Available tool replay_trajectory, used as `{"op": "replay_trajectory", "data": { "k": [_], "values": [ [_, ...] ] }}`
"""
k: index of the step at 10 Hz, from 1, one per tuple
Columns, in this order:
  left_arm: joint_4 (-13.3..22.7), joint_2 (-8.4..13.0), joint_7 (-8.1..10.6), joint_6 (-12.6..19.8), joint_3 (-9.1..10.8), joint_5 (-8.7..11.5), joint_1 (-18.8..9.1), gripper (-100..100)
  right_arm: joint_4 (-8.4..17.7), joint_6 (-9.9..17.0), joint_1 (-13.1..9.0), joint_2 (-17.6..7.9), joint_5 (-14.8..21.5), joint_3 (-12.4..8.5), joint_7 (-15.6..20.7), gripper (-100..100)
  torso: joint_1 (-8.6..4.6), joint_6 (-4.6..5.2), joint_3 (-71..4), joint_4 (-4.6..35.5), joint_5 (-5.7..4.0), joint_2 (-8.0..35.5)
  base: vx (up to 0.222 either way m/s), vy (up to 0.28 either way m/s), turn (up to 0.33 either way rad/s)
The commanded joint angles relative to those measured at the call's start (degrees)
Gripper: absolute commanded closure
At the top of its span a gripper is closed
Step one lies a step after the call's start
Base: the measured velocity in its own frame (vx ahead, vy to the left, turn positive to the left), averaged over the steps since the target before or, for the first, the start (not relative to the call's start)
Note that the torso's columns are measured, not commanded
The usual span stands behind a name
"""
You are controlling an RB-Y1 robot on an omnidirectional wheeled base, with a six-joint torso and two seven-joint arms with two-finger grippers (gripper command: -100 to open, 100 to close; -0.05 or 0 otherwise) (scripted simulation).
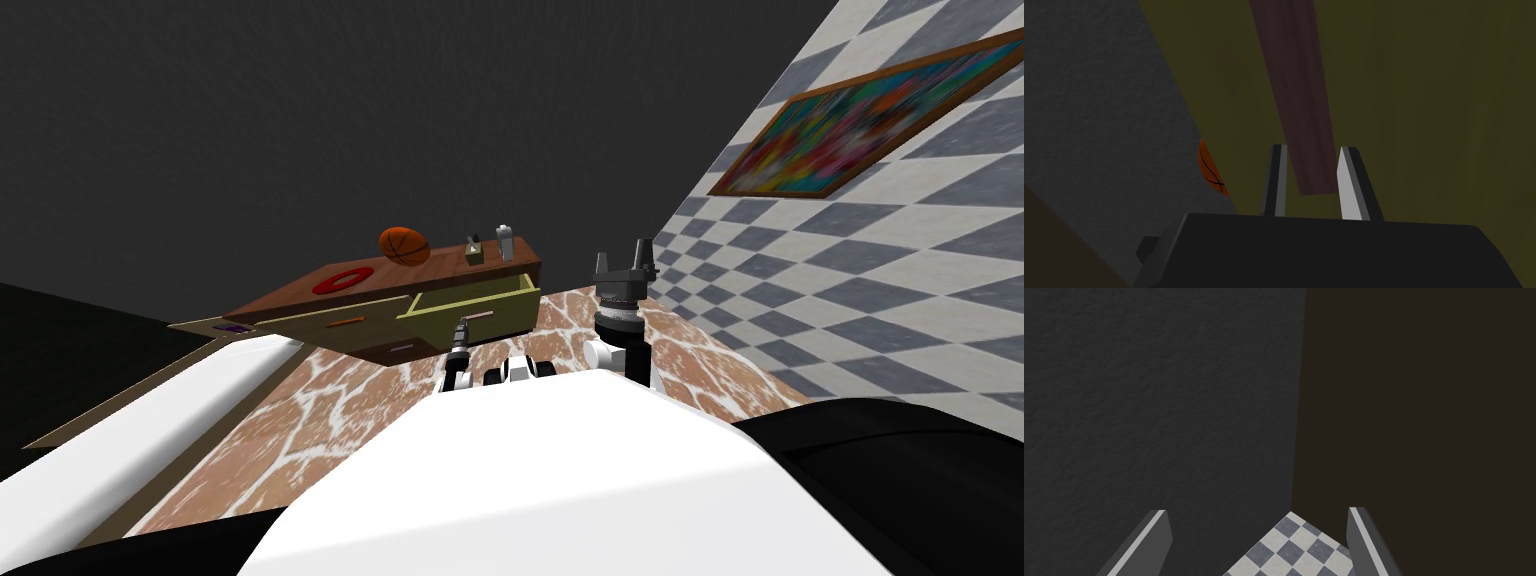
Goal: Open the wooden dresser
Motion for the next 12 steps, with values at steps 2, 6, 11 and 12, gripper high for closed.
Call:
{"op": "replay_trajectory", "data": {
  "k": [2,6,11,12],
  "values": [
    [-2.65,0.13,0.22,2.75,-0.23,-0.06,0.29,-100,0.0,0.0,0.01,0.0,0.0,0.0,0.0,0,0.04,0.01,-0.17,0.03,-0.04,-0.29,-0.059,-0.007,-0.002],
    [-7.64,0.35,0.58,8.11,-0.35,-0.1,-0.08,-100,-0.01,0.0,0.02,-0.01,0.0,-0.01,0.0,0,0.08,-0.02,-0.03,0.03,0.0,-0.04,-0.028,0.002,-0.005],
    [-11.59,0.49,0.9,12.89,-0.6,-0.14,0.0,-100,-0.01,0.0,0.02,-0.01,0.0,-0.01,0.0,0,-0.06,-0.09,0.11,0.34,-0.19,0.26,-0.024,0.001,-0.008],
    [-11.7,0.49,0.94,13.3,-0.64,-0.14,0.04,0,-0.01,0.0,0.02,0.0,0.0,0.0,0.0,0,-0.05,-0.08,0.13,0.25,-0.14,0.24,0.0,0.0,0.0]
  ]
}}
